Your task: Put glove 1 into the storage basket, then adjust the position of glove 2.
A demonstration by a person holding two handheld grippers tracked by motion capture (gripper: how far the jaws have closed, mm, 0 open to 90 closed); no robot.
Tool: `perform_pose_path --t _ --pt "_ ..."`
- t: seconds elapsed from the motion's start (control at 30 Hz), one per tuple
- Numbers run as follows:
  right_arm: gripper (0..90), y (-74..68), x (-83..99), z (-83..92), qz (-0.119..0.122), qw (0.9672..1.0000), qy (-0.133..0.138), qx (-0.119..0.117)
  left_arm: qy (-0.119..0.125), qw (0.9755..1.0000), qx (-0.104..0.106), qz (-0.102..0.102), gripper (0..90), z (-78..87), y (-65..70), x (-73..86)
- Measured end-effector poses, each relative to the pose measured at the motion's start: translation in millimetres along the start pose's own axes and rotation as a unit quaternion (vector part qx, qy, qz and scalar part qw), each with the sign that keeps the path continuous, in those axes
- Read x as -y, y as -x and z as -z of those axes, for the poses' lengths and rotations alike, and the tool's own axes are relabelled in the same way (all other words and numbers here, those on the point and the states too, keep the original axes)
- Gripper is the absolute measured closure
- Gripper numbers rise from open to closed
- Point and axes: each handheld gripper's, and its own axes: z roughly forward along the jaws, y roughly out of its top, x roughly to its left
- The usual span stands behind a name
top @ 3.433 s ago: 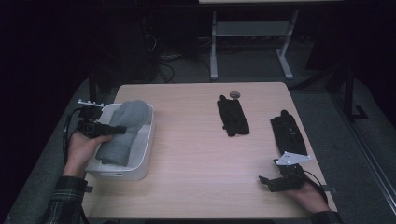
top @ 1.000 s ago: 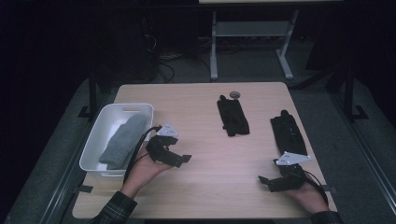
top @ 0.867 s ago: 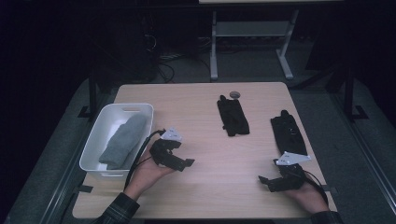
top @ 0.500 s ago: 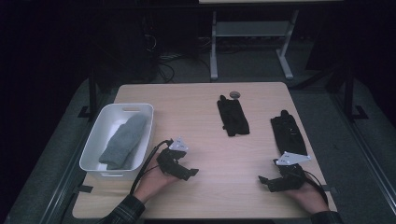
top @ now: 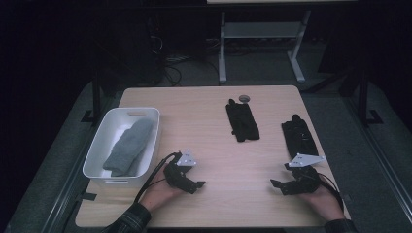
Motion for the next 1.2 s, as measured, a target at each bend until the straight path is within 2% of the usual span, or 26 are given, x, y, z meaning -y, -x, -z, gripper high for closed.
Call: perform_pose_path --t 0.03,0.17,0.23,0.33,0.43,0.5,0.57,0.83,1.03,1.2 --pt "18.4 1.3 -1.8 0.6 -0.001 1.0000 0.002 0.005 0.001 1.0000 0.003 -0.005 12.4 0.5 -0.6 0.8" --pt "25.6 9.6 -9.7 2.1 -0.003 0.9999 0.007 0.011 0.029 0.9996 0.000 0.000 12.3 -1.1 0.2 6.0" --pt "33.3 13.8 -14.5 3.5 -0.003 0.9998 0.015 0.016 0.030 0.9995 0.000 0.001 12.3 -1.2 0.2 6.0" --pt "46.8 19.7 -21.3 6.9 -0.003 0.9993 0.029 0.024 0.030 0.9996 -0.001 -0.002 12.3 -1.1 -0.2 5.8" --pt "65.0 28.3 -27.9 10.3 -0.005 0.9988 0.033 0.037 0.030 0.9995 -0.001 -0.002 12.3 -1.1 -0.2 5.8" --pt "80.3 36.9 -31.8 12.0 -0.011 0.9979 0.034 0.053 0.030 0.9996 0.001 -0.003 12.3 -1.1 -0.4 5.7" --pt "89.0 45.9 -34.2 13.5 -0.020 0.9969 0.034 0.068 0.029 0.9996 0.003 -0.004 12.3 -1.1 -0.7 5.4" --pt "90.0 85.4 -31.6 11.1 -0.051 0.9921 0.025 0.112 0.030 0.9995 0.006 -0.006 12.3 -1.2 -1.3 5.9" --pt "90.0 108.0 -29.4 7.2 -0.075 0.9877 0.011 0.137 0.030 0.9995 0.007 -0.005 12.3 -1.2 -1.3 6.0" --pt "90.0 124.0 -25.9 5.4 -0.096 0.9853 0.003 0.141 0.028 0.9996 0.007 -0.006 12.3 -0.8 -1.4 5.8"
